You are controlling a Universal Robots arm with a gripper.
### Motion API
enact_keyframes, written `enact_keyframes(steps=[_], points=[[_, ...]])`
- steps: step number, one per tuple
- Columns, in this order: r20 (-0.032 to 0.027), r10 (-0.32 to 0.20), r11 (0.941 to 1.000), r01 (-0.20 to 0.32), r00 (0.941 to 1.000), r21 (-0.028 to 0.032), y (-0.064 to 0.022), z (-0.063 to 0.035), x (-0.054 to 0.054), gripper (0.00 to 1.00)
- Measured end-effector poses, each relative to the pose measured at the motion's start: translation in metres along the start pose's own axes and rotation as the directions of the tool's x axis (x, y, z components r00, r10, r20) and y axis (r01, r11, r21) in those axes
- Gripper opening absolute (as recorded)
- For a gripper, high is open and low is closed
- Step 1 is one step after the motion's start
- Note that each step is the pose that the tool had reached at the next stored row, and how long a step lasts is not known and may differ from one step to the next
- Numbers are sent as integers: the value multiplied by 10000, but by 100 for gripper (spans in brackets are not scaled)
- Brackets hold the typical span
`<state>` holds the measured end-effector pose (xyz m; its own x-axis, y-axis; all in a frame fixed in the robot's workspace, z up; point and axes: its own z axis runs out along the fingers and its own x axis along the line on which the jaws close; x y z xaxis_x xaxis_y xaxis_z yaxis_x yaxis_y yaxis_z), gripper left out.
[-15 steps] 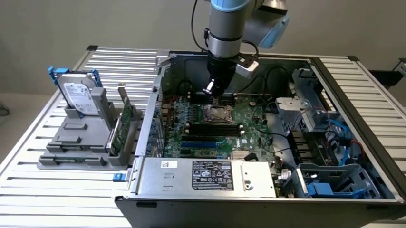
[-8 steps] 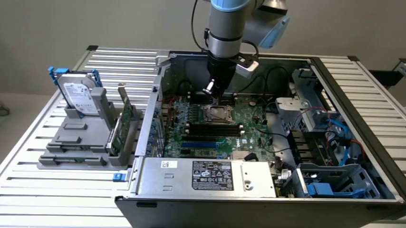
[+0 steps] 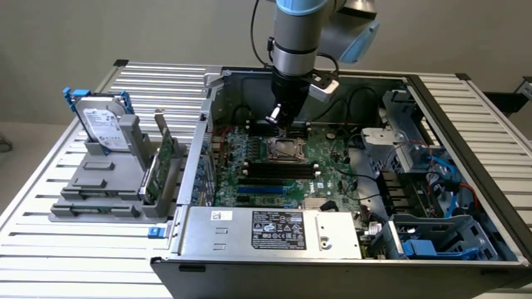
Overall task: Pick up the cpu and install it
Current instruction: 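Install the second cpu locking lever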
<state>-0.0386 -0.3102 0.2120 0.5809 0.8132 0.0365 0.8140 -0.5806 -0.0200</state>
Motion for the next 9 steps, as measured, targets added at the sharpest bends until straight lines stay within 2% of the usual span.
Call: enact_keyframes(steps=[9], points=[[0, 0, 10000, 0, 10000, 0, 0, 0, 0, 11]])
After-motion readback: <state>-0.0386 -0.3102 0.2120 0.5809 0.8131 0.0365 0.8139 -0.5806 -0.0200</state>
